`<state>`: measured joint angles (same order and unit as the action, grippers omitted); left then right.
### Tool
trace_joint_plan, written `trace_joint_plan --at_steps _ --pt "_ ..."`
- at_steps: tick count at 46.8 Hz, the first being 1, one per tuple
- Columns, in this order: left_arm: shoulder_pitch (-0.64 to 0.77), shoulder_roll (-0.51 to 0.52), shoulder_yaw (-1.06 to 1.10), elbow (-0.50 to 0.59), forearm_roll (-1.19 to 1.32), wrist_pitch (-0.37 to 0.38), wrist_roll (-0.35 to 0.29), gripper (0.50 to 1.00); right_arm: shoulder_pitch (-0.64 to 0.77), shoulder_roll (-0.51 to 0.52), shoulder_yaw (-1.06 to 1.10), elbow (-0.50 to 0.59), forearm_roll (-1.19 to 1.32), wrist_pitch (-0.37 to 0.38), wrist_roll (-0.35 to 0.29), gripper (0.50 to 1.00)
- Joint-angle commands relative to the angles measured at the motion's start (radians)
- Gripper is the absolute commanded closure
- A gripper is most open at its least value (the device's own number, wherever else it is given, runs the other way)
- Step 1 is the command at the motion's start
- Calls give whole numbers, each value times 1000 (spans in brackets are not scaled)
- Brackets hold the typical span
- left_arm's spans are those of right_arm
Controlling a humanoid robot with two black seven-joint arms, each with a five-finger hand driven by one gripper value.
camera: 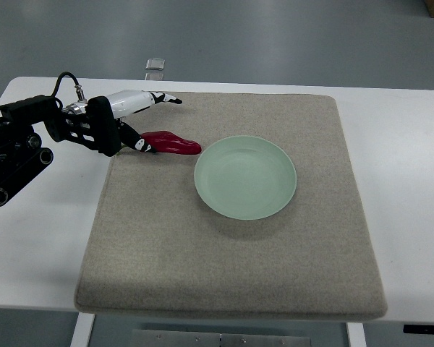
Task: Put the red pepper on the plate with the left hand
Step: 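Close the left hand fingers around the red pepper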
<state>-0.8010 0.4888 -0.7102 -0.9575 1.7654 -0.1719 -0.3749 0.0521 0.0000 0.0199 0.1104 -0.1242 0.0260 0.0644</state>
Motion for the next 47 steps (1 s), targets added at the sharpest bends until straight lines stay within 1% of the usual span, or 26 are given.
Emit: trace_joint_plan --at_steps 1,18,21,24,26,31,36,44,47 --pt "0 -1 0 0 12 2 1 634 0 0 0 0 0 0 0 572" --pt "0 -10 8 10 48 3 2 681 0 0 0 0 0 -1 0 572" --pt "0 -10 17 10 48 5 2 716 0 0 0 0 0 0 0 572" --pt "0 -10 21 10 48 5 1 729 0 0 0 0 0 0 0 572" --pt "0 -10 21 10 48 5 2 748 0 0 0 0 0 0 0 572" --pt "0 -15 35 11 48 8 2 761 0 0 0 0 0 0 0 572" --pt "0 -19 40 13 48 17 2 786 0 0 0 0 0 0 0 572" --pt "0 -22 44 19 48 19 2 787 0 0 0 0 0 0 0 572" --pt "0 -24 44 28 48 19 2 795 0 0 0 0 0 0 0 572"
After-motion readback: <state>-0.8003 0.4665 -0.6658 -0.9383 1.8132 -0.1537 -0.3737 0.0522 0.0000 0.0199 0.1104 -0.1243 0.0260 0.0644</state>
